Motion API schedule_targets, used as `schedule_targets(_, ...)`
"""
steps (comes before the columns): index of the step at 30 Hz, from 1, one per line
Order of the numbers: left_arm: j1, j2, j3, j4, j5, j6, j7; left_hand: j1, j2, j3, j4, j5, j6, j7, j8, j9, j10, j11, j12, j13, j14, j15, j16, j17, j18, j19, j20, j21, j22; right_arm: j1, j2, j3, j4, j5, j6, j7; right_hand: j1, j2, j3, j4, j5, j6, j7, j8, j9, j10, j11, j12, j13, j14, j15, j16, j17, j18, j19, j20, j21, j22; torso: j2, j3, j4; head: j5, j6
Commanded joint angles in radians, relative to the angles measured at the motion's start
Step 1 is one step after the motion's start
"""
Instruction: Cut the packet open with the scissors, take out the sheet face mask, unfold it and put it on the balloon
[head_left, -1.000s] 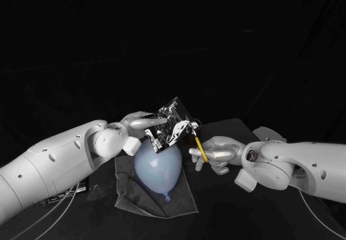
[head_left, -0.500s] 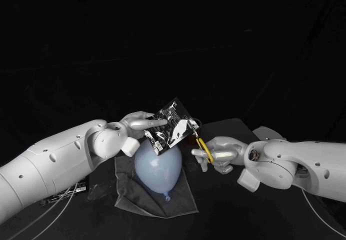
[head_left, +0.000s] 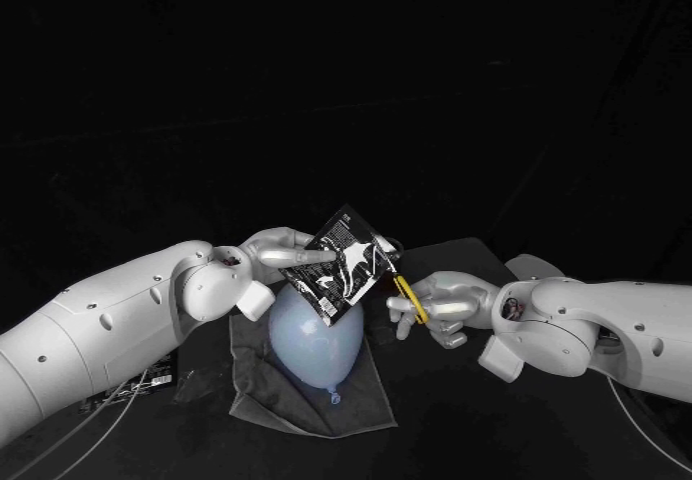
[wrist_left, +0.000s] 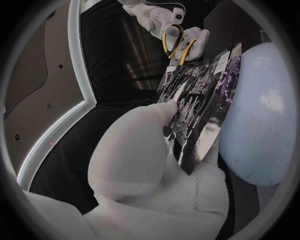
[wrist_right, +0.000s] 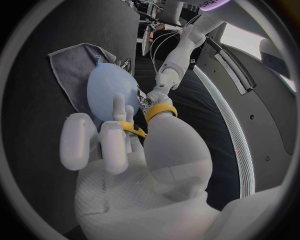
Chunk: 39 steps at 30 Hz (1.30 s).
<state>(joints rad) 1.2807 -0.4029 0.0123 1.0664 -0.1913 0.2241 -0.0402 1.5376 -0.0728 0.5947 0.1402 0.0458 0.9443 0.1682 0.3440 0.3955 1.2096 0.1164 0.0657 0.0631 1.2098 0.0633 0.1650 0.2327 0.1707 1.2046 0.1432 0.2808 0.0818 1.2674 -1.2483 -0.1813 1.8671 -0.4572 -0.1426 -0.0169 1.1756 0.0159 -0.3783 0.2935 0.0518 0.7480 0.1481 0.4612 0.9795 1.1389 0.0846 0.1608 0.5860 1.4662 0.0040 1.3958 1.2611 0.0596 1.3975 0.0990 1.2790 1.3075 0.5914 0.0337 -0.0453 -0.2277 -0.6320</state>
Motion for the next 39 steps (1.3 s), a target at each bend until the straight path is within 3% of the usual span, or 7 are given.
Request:
schedule_targets(1,0.001,0.0,0.001,0.0,-0.032,0.042,0.012,-0.001,0.013,0.001,-0.005,0.003,-0.001,0.006,0.007,0.076,-0.002,0.001,-0.002,0.001,0.009,-0.001,0.003,0.0,0.012,0.004,-0.001,0.004,-0.001,0.002,-0.002,0.001,-0.001,-0.009,0.038,0.017,-0.023,-0.051,0.071,0.001,-0.003,-0.028,0.022,-0.054,-0.035,-0.019,0.014,-0.033,-0.046,0.014,0.018,-0.006,-0.009,0.008,-0.007,0.022,-0.014,0.167,0.0,-0.0001,0.0001,-0.001,0.002)
schedule_targets(5,0.001,0.0,0.001,-0.001,-0.036,0.042,0.013,-0.003,0.014,0.001,-0.006,0.003,-0.001,0.006,0.008,0.078,0.0,0.0,-0.002,0.001,0.011,-0.002,0.003,0.001,0.012,0.005,-0.001,0.004,-0.001,0.003,-0.005,0.001,-0.003,-0.014,0.05,0.014,-0.025,-0.048,0.088,-0.001,-0.003,0.0,0.016,-0.056,-0.045,0.011,0.008,-0.026,-0.057,0.015,0.014,-0.002,-0.005,0.009,-0.004,0.024,-0.009,0.169,0.0,-0.0004,0.0,0.0,0.002)
schedule_targets(8,0.001,0.001,0.001,0.001,-0.048,0.043,0.017,-0.009,0.016,0.001,-0.006,0.003,-0.001,0.007,0.009,0.081,0.003,0.0,-0.002,0.002,0.013,-0.001,0.004,0.002,0.011,0.008,-0.001,0.005,-0.002,0.004,-0.006,0.001,-0.007,-0.02,0.063,0.01,-0.026,-0.059,0.103,-0.001,-0.003,0.004,0.019,-0.071,-0.06,0.005,0.01,-0.039,-0.078,0.012,0.016,-0.004,-0.011,0.011,-0.009,0.025,-0.016,0.167,0.0,-0.0001,0.0003,0.0,0.003)
schedule_targets(15,0.001,0.001,0.001,0.007,-0.12,0.024,0.047,-0.033,0.051,0.004,-0.003,0.003,-0.041,-0.003,0.012,0.11,0.043,-0.013,0.007,0.006,0.06,-0.017,0.029,0.024,0.014,0.048,-0.012,0.019,0.001,0.007,-0.007,0.001,-0.013,-0.028,0.085,0.005,-0.028,-0.064,0.114,-0.001,-0.003,0.008,0.021,-0.079,-0.069,0.002,0.013,-0.046,-0.094,0.01,0.018,-0.004,-0.014,0.012,-0.012,0.027,-0.021,0.165,0.0,0.0005,-0.0002,0.003,0.002)
schedule_targets(18,0.001,0.0,0.001,0.007,-0.164,0.032,0.06,-0.025,0.058,0.014,-0.023,0.003,-0.062,-0.005,0.005,0.117,0.082,-0.023,0.019,0.012,0.091,-0.03,0.047,0.04,0.014,0.077,-0.026,0.035,0.007,0.009,-0.009,0.001,-0.013,-0.028,0.093,0.005,-0.028,-0.063,0.117,-0.001,-0.003,0.012,0.02,-0.08,-0.07,0.004,0.012,-0.047,-0.097,0.01,0.018,-0.004,-0.013,0.012,-0.012,0.028,-0.019,0.165,0.0,0.0005,-0.0006,0.003,0.001)
schedule_targets(28,0.002,0.001,0.002,-0.007,-0.249,0.092,0.072,-0.05,0.055,0.018,-0.04,0.003,-0.044,-0.019,0.014,0.142,0.134,-0.041,0.034,0.029,0.139,-0.05,0.085,0.087,0.012,0.123,-0.048,0.066,0.021,0.018,-0.02,0.0,-0.006,-0.027,0.137,-0.004,-0.025,-0.05,0.118,-0.003,-0.004,0.058,0.004,-0.073,-0.08,0.059,-0.003,-0.03,-0.117,0.012,0.006,0.001,-0.01,0.011,-0.006,0.021,-0.009,0.168,0.0,0.0001,-0.0006,0.003,-0.005)
schedule_targets(39,0.003,0.0,0.002,-0.023,-0.299,0.162,0.079,-0.068,0.057,0.018,-0.045,0.002,-0.04,-0.027,0.022,0.166,0.154,-0.049,0.045,0.049,0.15,-0.058,0.108,0.12,0.011,0.136,-0.056,0.08,0.028,0.02,-0.03,-0.001,-0.004,-0.026,0.165,-0.014,-0.017,-0.035,0.099,-0.004,-0.004,0.096,-0.013,-0.062,-0.083,0.11,-0.02,-0.013,-0.123,0.018,-0.009,0.005,-0.005,0.007,0.004,0.007,0.006,0.172,0.0,-0.0006,0.0009,0.001,-0.009)
